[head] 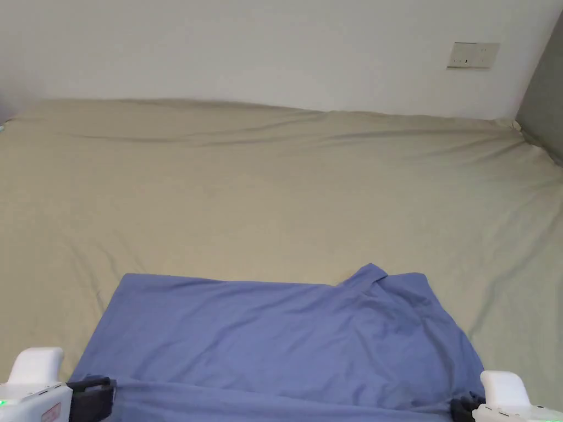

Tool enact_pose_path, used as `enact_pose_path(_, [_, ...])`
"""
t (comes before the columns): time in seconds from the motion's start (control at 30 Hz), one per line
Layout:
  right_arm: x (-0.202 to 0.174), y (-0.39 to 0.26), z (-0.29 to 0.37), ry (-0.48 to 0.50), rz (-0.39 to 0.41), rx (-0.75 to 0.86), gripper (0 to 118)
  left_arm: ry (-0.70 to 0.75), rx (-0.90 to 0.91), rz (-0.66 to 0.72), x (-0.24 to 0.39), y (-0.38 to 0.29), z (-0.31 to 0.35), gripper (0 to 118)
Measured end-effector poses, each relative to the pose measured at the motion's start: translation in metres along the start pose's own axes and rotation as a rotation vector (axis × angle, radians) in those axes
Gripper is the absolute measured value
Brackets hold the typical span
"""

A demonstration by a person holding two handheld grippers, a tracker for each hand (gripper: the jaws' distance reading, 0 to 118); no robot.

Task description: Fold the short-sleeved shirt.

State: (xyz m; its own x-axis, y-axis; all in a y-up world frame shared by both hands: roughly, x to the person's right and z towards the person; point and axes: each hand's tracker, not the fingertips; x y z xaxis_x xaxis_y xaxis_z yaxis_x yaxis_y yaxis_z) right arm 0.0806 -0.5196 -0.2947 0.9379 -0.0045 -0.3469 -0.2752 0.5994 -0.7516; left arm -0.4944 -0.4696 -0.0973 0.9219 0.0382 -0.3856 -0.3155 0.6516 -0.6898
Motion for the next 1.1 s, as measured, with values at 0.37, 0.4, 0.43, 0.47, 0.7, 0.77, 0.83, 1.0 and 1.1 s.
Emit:
enact_pose_path(0.37, [-0.026,-0.009,0.122,0.028,-0.135,0.372,90,0.108,0.104,-0.012,0.004,-0.045,0.088,116])
enact_pose_path(0.4, [-0.028,-0.018,0.139,0.020,-0.118,0.407,90,0.099,0.110,-0.007,0.008,-0.051,0.097,116])
enact_pose_path(0.43, [-0.031,-0.029,0.155,0.006,-0.098,0.459,90,0.088,0.130,0.008,0.010,-0.059,0.108,116])
enact_pose_path(0.47, [-0.029,-0.040,0.168,-0.015,-0.074,0.523,90,0.068,0.166,0.030,0.013,-0.066,0.119,116])
enact_pose_path(0.7, [-0.050,-0.083,0.218,-0.064,0.039,0.543,90,0.049,0.211,-0.003,0.029,-0.087,0.143,118])
enact_pose_path(0.77, [-0.053,-0.085,0.225,-0.029,0.023,0.542,90,0.041,0.184,-0.016,0.024,-0.083,0.122,118])
enact_pose_path(0.83, [-0.056,-0.089,0.228,-0.010,0.027,0.547,90,0.092,0.117,-0.030,0.018,-0.080,0.090,118])
enact_pose_path(1.0, [-0.055,-0.095,0.230,-0.037,0.074,0.512,90,0.118,-0.064,-0.023,0.004,-0.078,0.019,118])
enact_pose_path(1.1, [-0.049,-0.098,0.230,-0.063,0.090,0.497,90,0.010,-0.205,0.064,-0.007,-0.087,-0.011,109])
